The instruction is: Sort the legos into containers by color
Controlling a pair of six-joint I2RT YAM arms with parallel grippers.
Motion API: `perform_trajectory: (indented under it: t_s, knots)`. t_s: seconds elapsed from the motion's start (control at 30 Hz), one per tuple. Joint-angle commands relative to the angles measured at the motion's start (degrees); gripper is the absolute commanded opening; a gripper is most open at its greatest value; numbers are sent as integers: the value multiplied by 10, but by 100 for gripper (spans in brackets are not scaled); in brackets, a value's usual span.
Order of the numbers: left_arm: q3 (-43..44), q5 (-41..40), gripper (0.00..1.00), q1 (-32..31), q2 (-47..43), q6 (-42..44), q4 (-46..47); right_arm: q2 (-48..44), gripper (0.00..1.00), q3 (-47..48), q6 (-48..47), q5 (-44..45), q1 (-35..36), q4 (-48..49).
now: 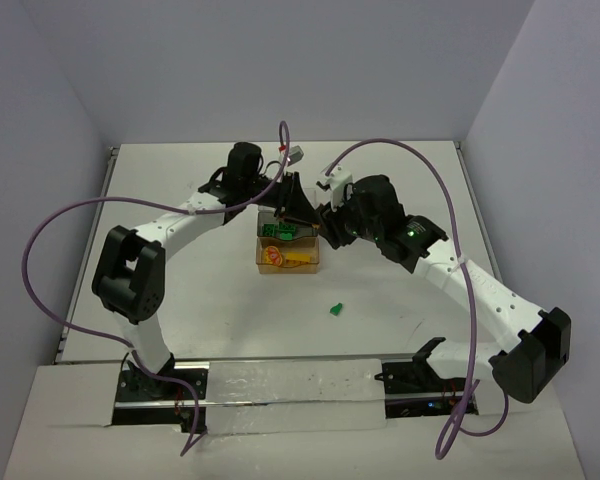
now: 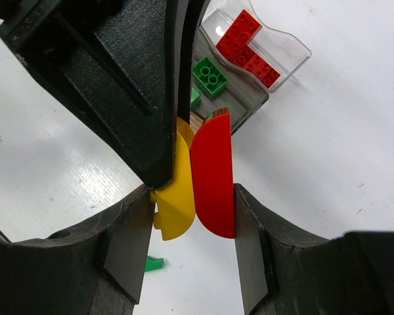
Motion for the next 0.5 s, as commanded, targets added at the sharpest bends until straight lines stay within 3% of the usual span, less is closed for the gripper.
perform_trajectory:
  t_s: [0.0,0.03,0.07,0.17,0.23,0.33,0.47]
  knots:
    - [-3,6,17,4,1,6,27,-9,1,33,0,-4,6,16]
    - [-1,5,5,5,-1,21,14,-5,18,33,0,-5,6,15]
    - [3,4,1,6,-2,43,8,-5,26,34,0,-5,6,12]
    - [11,12,0,18,-11,106,-51,-11,76,31,-2,-17,1,4]
    - [9,33,0,33,-21,141,-69,-16,96,29,-6,-55,-7,-10]
    - [7,54,0,58,-38,205,-109,-27,100,27,-21,-151,-32,-39]
    - [41,52,0,59,-46,420,-313,-36,100,24,-26,-356,-98,-68]
